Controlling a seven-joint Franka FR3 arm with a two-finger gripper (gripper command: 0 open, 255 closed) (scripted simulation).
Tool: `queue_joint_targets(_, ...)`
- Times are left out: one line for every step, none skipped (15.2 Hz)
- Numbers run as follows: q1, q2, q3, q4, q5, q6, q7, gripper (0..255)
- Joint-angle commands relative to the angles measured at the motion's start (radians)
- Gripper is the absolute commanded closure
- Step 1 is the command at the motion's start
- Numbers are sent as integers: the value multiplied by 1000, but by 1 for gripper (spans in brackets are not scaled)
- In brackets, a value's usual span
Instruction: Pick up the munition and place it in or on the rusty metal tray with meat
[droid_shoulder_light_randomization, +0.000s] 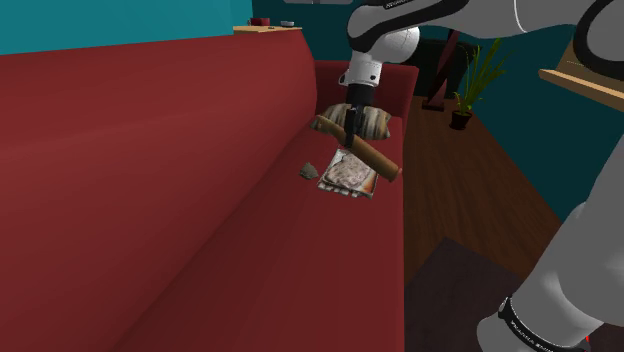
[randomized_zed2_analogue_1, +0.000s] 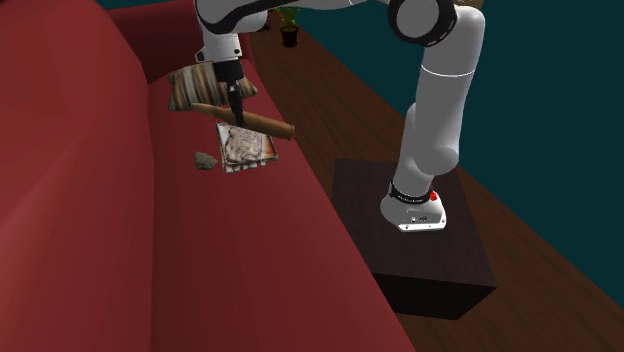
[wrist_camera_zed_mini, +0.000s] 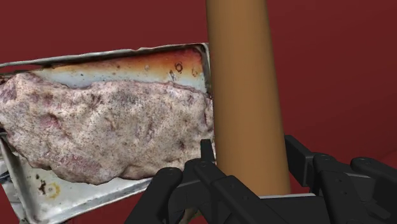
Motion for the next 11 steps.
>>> queue_joint_targets(-22, 62, -17, 80, 4, -30, -33, 255)
queue_joint_targets(-35, 94, -24, 123, 6, -47, -49, 255)
queue_joint_targets(-48, 127, -30, 168, 10, -65, -64, 255)
queue_joint_targets(-62, 161, -37, 216, 14, -83, -78, 255)
queue_joint_targets(-72, 186, -40, 250, 17, -97, -87, 255)
queue_joint_targets(-71, 187, -39, 238, 17, -85, -91, 255)
queue_joint_targets(-71, 188, -39, 227, 17, -72, -94, 255)
queue_joint_targets(-70, 189, -39, 215, 18, -60, -97, 255)
queue_joint_targets(-70, 191, -38, 205, 18, -48, -100, 255)
queue_joint_targets(-69, 193, -38, 194, 19, -36, -104, 255)
queue_joint_targets(-69, 195, -38, 184, 20, -24, -107, 255)
